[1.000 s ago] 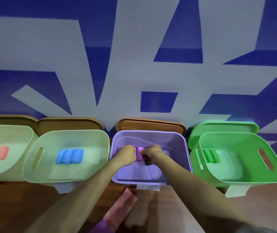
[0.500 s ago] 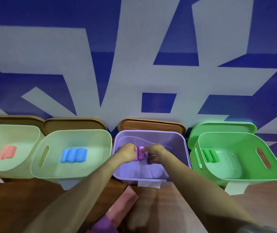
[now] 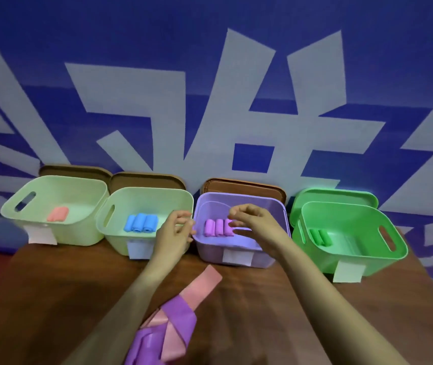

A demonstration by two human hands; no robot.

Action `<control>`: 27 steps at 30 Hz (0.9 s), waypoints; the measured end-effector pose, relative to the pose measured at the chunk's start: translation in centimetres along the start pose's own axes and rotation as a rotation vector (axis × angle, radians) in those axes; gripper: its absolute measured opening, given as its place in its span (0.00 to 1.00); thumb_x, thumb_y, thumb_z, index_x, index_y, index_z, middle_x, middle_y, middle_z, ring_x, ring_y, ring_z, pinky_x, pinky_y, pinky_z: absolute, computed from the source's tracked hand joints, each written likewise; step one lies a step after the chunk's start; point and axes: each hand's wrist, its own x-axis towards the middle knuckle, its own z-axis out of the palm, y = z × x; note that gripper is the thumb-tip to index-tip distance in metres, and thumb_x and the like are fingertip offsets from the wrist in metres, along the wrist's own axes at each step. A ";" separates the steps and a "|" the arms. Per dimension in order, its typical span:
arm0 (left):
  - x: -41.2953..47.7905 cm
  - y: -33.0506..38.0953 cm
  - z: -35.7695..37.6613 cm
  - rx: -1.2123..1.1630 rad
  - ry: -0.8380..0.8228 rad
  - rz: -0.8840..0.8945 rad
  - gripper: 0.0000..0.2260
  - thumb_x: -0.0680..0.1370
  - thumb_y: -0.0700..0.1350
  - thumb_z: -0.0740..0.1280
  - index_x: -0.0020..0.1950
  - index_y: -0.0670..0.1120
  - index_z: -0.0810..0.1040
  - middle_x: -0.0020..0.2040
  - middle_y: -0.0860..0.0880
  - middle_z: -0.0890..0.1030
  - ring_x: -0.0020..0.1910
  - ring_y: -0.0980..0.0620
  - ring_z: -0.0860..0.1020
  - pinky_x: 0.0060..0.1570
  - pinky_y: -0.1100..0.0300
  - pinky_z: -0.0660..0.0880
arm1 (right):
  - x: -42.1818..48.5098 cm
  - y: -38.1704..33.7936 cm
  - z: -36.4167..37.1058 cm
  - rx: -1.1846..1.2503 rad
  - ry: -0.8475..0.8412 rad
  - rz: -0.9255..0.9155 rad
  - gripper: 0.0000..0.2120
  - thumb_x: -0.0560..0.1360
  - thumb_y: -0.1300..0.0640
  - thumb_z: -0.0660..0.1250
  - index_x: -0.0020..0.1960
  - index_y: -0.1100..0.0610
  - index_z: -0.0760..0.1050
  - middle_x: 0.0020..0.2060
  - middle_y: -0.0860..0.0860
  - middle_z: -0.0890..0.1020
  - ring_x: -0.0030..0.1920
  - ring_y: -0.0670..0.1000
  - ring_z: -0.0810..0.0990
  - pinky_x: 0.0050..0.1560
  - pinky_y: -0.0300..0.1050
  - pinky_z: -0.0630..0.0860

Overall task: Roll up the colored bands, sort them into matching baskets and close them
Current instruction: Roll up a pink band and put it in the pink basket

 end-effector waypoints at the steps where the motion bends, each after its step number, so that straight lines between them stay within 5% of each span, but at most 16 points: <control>1: -1.1 -1.3 -0.8 0.033 -0.021 -0.044 0.06 0.79 0.36 0.63 0.49 0.46 0.74 0.42 0.47 0.78 0.37 0.52 0.78 0.36 0.66 0.74 | -1.1 0.8 0.6 -0.022 -0.031 -0.001 0.01 0.76 0.62 0.67 0.46 0.59 0.77 0.41 0.52 0.80 0.40 0.49 0.80 0.44 0.38 0.77; 4: -3.3 -5.7 -2.7 0.253 -0.164 -0.184 0.06 0.75 0.36 0.68 0.49 0.45 0.77 0.46 0.45 0.79 0.46 0.49 0.77 0.44 0.64 0.73 | -2.9 4.5 2.4 -0.091 -0.102 0.028 0.05 0.76 0.62 0.67 0.43 0.56 0.77 0.37 0.49 0.80 0.39 0.47 0.78 0.44 0.37 0.76; 7: -5.4 -10.1 -3.7 0.749 -0.317 -0.199 0.19 0.73 0.42 0.72 0.63 0.43 0.75 0.59 0.46 0.76 0.59 0.48 0.74 0.59 0.61 0.68 | -3.5 9.3 4.2 -0.161 -0.179 0.083 0.02 0.76 0.62 0.67 0.46 0.57 0.76 0.39 0.51 0.79 0.40 0.47 0.77 0.40 0.34 0.74; 10: -7.8 -13.8 -4.3 0.987 -0.277 -0.193 0.26 0.73 0.48 0.70 0.69 0.47 0.68 0.65 0.45 0.71 0.66 0.44 0.69 0.64 0.58 0.64 | -3.7 14.8 6.0 -0.266 -0.223 0.042 0.08 0.74 0.64 0.69 0.52 0.58 0.75 0.47 0.55 0.79 0.45 0.48 0.77 0.47 0.35 0.74; 13: -8.9 -16.6 -4.5 0.827 -0.195 -0.132 0.19 0.69 0.45 0.73 0.59 0.46 0.76 0.55 0.46 0.75 0.57 0.44 0.75 0.54 0.57 0.69 | -4.1 20.2 6.8 -0.616 -0.281 -0.085 0.21 0.72 0.54 0.73 0.64 0.53 0.73 0.59 0.51 0.76 0.59 0.48 0.73 0.61 0.38 0.69; 16: -8.8 -17.4 -4.7 0.457 -0.138 -0.174 0.16 0.59 0.46 0.75 0.42 0.52 0.75 0.39 0.51 0.75 0.39 0.50 0.75 0.38 0.67 0.71 | -4.9 24.2 6.9 -0.798 -0.258 -0.293 0.28 0.70 0.47 0.70 0.66 0.58 0.71 0.62 0.53 0.73 0.63 0.48 0.66 0.64 0.31 0.59; 21: -9.3 -19.6 -4.9 0.181 -0.025 -0.034 0.15 0.62 0.38 0.80 0.42 0.47 0.78 0.38 0.49 0.79 0.36 0.57 0.76 0.38 0.73 0.72 | -5.2 26.4 7.5 -0.581 0.027 -0.411 0.06 0.77 0.59 0.64 0.51 0.58 0.77 0.49 0.50 0.80 0.53 0.50 0.73 0.53 0.40 0.67; 27: -10.7 -21.0 -4.1 0.433 0.071 0.396 0.18 0.64 0.47 0.80 0.49 0.53 0.77 0.48 0.58 0.77 0.49 0.67 0.75 0.48 0.78 0.66 | -5.6 26.7 7.0 -0.147 -0.001 -0.346 0.05 0.76 0.55 0.62 0.48 0.53 0.76 0.42 0.49 0.80 0.44 0.46 0.75 0.49 0.44 0.72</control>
